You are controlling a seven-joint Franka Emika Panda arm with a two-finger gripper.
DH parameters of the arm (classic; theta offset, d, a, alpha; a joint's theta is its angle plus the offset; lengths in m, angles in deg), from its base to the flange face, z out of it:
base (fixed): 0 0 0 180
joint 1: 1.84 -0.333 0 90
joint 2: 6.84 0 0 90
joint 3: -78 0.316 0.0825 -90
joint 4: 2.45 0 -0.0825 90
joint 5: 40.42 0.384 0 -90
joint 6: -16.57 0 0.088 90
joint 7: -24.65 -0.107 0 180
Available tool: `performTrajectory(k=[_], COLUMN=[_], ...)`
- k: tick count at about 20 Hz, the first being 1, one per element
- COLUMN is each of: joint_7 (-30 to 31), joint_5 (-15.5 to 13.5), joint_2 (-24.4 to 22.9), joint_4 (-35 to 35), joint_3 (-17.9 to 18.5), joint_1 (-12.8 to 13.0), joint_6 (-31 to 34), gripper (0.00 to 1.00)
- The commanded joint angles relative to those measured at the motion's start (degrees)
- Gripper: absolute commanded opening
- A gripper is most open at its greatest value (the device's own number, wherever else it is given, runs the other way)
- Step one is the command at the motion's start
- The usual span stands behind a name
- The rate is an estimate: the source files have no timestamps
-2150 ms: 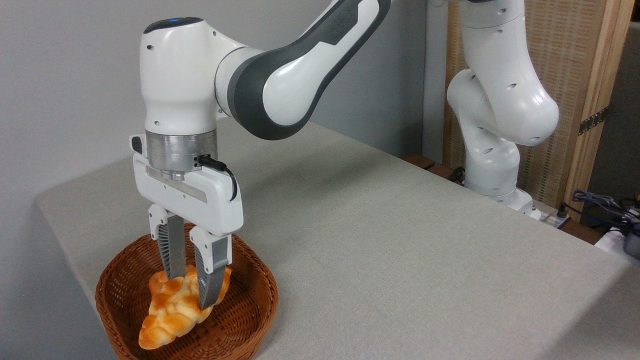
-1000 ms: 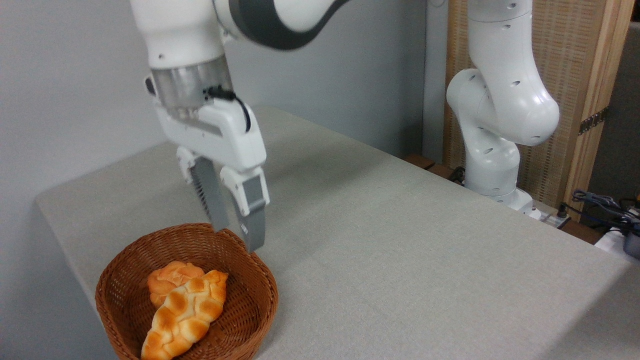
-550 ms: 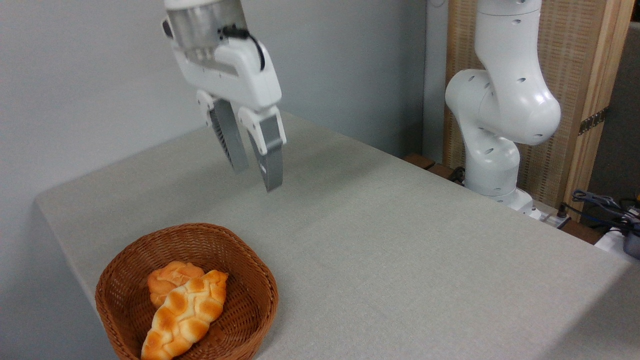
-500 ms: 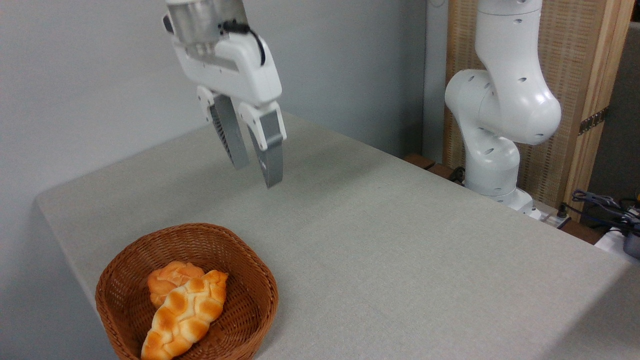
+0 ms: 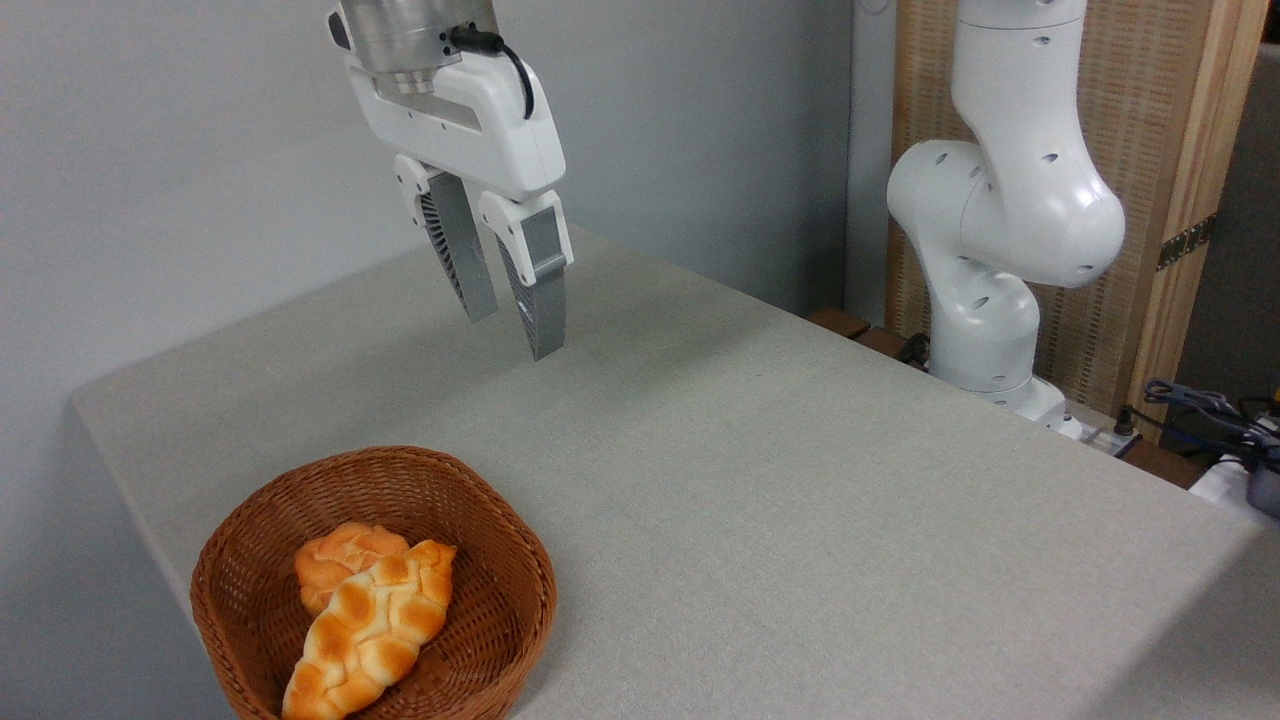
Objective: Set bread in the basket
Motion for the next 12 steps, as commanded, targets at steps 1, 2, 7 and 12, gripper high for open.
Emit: performTrajectory(k=[1, 2, 7, 12], joint_7=[0.00, 0.00, -0.09, -0.09], joint_5=[-1.50, -1.50, -1.41, -1.41], joint_2=[-0.10, -0.19, -0.45, -2.56], joint_4=[-0.17, -0.17, 0.44, 3.51], joint_3=[0.34, 0.42, 0.43, 0.69], joint_1=[-0.15, -0.15, -0.15, -0.24], joint_6=[-0.47, -0.56, -0.73, -3.98], gripper=[1.00, 1.00, 1.00, 1.00])
